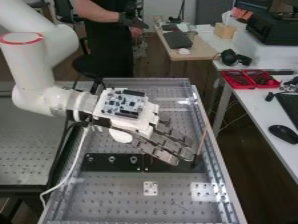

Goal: Grab the drill bit and place it in the clear container

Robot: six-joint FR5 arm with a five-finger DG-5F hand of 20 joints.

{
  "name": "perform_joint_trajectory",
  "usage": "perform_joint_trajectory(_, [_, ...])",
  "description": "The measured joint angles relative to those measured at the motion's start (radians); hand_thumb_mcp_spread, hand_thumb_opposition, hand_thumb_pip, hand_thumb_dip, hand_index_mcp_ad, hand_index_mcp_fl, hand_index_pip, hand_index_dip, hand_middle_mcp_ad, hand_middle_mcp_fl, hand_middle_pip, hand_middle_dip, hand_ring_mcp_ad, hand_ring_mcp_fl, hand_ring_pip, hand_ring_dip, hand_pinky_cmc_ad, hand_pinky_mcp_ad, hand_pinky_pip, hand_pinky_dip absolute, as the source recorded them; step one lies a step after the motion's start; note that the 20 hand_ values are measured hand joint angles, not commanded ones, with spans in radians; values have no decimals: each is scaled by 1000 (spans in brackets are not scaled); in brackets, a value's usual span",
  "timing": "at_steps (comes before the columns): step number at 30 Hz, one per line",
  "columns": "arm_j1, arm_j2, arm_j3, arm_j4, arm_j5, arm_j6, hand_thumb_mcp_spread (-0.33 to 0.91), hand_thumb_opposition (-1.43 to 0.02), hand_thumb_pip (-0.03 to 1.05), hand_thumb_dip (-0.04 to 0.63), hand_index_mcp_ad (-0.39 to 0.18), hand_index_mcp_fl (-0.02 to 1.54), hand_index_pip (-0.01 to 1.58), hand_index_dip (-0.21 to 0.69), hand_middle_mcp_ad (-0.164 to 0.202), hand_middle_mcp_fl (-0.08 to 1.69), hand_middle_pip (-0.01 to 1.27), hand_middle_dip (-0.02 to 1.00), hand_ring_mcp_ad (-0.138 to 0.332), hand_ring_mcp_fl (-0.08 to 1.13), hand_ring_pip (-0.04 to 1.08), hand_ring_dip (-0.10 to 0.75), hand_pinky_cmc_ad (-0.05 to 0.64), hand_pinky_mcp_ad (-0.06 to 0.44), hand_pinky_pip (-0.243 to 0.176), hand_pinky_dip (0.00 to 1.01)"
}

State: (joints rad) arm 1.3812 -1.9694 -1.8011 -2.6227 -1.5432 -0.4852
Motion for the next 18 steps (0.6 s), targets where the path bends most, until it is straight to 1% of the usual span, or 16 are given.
perform_joint_trajectory(2, [-7, -12, 11, 0, -10, 0, 412, -860, 653, 258, -56, 405, 1152, 185, 115, 183, 145, 173, 227, -10, 77, 12, 241, 169, -91, 208])
perform_joint_trajectory(3, [-12, -21, 17, 1, -16, 0, 417, -860, 653, 267, -56, 442, 1152, 180, 115, 183, 141, 173, 227, -12, 79, 12, 241, 166, -91, 208])
perform_joint_trajectory(5, [-19, -34, 26, 3, -25, 1, 417, -860, 649, 269, -56, 461, 1168, 178, 115, 201, 141, 175, 225, -10, 75, 12, 239, 166, -91, 194])
perform_joint_trajectory(6, [-21, -39, 30, 5, -28, 1, 438, -860, 639, 269, -56, 456, 1178, 178, 115, 199, 141, 175, 225, 0, 75, 9, 239, 169, -89, 194])
perform_joint_trajectory(8, [-29, -55, 42, 10, -39, 1, 442, -860, 621, 269, -70, 456, 1199, 182, 115, 195, 141, 175, 225, 0, 75, 9, 239, 166, -89, 194])
perform_joint_trajectory(11, [-37, -70, 56, 16, -51, -1, 440, -860, 620, 269, -75, 457, 1216, 182, 113, 202, 141, 176, 223, -2, 79, 9, 239, 164, -93, 192])
perform_joint_trajectory(14, [-42, -85, 71, 23, -65, 1, 468, -860, 607, 269, -77, 459, 1248, 182, 113, 208, 143, 188, 223, 7, 89, 9, 239, 169, -75, 195])
perform_joint_trajectory(18, [-47, -98, 84, 33, -79, 2, 496, -860, 583, 269, -89, 408, 1299, 209, 108, 215, 143, 190, 225, 12, 89, 9, 244, 166, -75, 195])
